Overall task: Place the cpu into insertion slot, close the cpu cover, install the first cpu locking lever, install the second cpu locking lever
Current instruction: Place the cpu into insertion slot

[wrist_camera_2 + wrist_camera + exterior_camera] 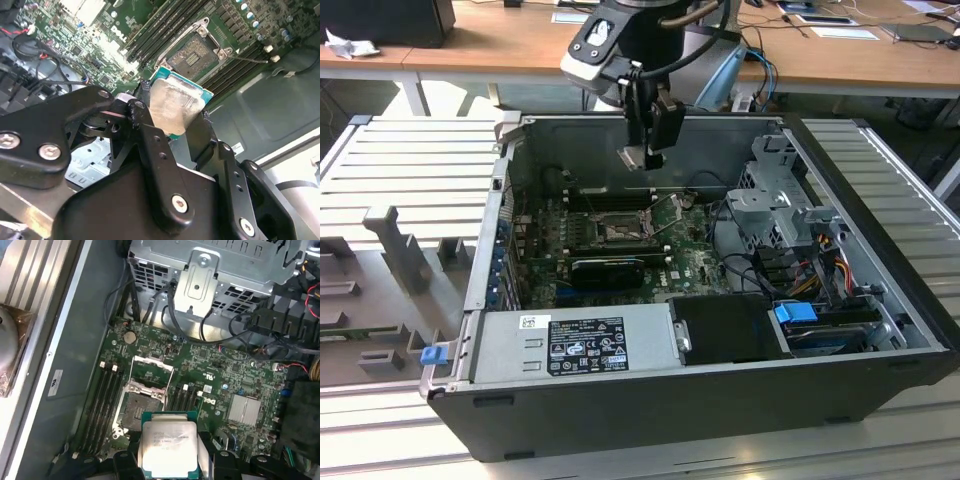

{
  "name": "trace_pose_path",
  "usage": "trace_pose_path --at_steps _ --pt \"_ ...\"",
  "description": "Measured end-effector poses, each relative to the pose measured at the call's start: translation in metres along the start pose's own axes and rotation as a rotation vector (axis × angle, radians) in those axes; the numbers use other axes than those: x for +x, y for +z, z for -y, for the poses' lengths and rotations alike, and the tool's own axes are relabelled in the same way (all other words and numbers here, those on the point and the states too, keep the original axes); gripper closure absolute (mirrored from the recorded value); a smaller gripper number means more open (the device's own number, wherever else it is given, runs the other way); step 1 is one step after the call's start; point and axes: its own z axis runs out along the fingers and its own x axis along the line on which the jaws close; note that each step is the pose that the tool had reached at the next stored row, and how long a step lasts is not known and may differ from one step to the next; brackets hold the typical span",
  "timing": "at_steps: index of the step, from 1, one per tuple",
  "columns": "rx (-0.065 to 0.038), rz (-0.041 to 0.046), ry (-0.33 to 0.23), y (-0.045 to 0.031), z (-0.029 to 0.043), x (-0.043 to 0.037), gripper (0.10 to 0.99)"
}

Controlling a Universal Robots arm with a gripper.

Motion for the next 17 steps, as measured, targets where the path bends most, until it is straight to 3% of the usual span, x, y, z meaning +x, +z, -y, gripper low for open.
trace_pose_path --at_steps 10,17 --pt "-0.002 0.0151 0.187 0.0045 0.0004 0.0 0.557" --pt "-0.002 0.0214 0.267 0.0069 0.0005 0.0 0.557"
